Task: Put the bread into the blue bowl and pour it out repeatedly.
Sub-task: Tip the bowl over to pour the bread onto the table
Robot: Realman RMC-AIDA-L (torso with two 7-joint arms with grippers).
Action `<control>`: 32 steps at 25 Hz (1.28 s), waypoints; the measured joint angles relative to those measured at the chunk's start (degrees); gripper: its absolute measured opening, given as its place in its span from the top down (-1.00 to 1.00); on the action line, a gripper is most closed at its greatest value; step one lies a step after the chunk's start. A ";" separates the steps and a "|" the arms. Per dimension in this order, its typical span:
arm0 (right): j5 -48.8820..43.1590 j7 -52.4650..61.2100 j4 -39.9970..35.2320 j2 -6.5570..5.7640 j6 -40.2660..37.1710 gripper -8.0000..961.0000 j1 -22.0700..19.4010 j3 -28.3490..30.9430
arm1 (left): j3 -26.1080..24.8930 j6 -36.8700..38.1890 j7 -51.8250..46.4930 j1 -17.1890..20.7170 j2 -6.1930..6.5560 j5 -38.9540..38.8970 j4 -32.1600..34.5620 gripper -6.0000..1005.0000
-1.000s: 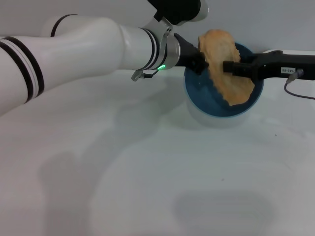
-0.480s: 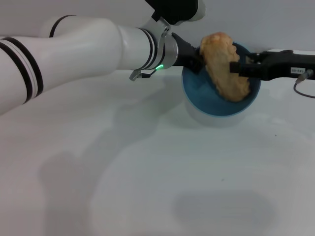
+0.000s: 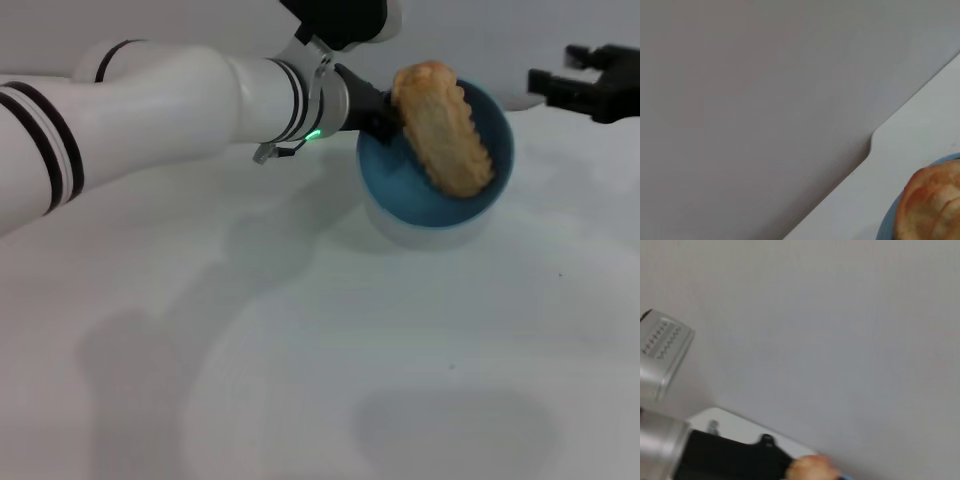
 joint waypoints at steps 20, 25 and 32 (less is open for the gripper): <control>61.09 -71.09 31.65 -0.05 2.82 -0.33 -7.34 0.15 | 0.00 -3.17 -0.03 1.48 -0.05 -0.09 -0.47 0.99; 66.54 -72.58 35.96 -0.21 1.79 -0.31 -10.10 1.18 | 1.41 -6.08 0.42 1.92 -0.11 0.21 0.11 0.99; 71.39 -72.31 47.46 -0.07 -6.89 -0.30 -13.68 7.38 | 7.57 -15.73 4.71 2.07 -0.02 0.69 1.93 0.99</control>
